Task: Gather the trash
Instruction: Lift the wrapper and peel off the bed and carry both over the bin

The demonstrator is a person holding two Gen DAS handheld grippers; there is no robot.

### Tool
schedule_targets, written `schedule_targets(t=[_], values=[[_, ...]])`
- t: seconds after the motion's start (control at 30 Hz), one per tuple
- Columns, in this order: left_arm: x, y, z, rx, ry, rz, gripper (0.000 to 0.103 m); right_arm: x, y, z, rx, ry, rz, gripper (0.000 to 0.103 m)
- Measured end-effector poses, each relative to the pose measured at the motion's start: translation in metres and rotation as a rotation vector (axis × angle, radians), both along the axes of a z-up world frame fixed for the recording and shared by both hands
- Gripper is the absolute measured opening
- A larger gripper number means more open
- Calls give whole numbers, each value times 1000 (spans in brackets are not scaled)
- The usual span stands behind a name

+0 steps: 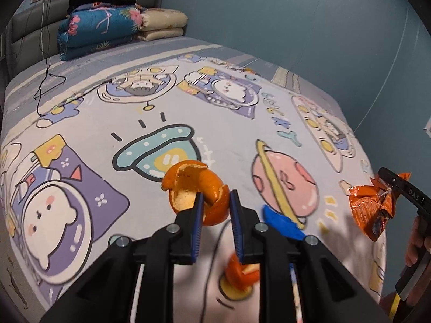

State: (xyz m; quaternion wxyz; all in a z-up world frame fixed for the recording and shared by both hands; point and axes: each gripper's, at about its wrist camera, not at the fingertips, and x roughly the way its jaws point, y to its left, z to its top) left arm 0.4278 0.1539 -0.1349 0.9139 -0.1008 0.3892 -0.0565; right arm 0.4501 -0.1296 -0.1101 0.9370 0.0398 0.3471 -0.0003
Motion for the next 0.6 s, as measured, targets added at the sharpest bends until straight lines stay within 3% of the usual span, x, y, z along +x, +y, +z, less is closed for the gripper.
schedule_targets(t=[0.6], values=[[-118, -88, 81, -20, -146, -164, 18, -145, -53, 81, -32, -142, -33, 15]])
